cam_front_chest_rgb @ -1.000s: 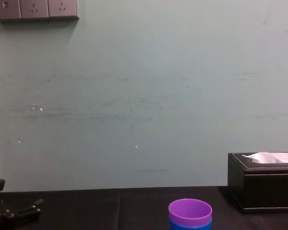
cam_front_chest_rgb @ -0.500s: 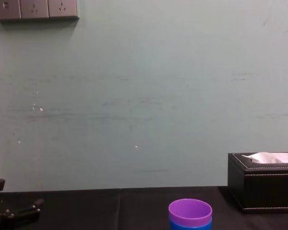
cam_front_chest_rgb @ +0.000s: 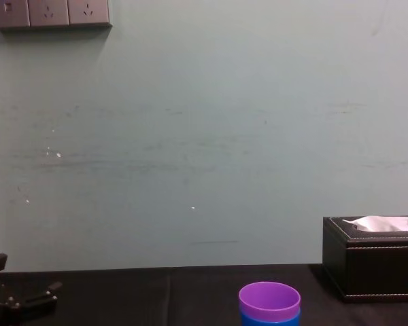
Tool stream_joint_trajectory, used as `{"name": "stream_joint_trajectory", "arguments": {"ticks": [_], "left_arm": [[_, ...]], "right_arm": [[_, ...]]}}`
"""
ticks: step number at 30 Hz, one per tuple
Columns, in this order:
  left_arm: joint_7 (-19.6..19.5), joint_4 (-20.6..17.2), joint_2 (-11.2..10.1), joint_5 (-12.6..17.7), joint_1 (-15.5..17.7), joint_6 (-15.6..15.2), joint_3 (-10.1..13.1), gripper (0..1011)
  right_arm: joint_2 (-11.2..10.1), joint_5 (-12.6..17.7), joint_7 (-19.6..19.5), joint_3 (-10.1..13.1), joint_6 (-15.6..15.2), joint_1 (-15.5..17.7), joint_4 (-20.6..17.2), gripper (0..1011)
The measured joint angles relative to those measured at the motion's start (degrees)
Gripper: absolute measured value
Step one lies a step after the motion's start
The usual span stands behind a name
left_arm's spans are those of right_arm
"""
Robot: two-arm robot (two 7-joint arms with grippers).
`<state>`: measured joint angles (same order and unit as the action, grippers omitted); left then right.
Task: Stack the three plastic cups sequentially using one hand.
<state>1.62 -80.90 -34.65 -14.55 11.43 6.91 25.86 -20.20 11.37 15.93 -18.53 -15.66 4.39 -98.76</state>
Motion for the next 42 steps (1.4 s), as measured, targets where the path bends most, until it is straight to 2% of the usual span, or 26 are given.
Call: {"name": "stream_joint_trajectory", "arguments": {"ticks": [24,35,42], "left_arm": [[0.0,0.0,0.0,0.0,0.0,0.0,0.0,1000],[0.0,0.0,0.0,0.0,0.0,0.0,0.0,1000],[0.0,0.0,0.0,0.0,0.0,0.0,0.0,1000]], "right_arm": [[1.3,-0.8,0.3,0.0,0.7,-1.6,2.2,1000],[1.3,-0.8,0.3,0.0,0.7,-1.6,2.2,1000],[1.3,-0.8,0.3,0.0,0.7,-1.6,2.1,886]]}}
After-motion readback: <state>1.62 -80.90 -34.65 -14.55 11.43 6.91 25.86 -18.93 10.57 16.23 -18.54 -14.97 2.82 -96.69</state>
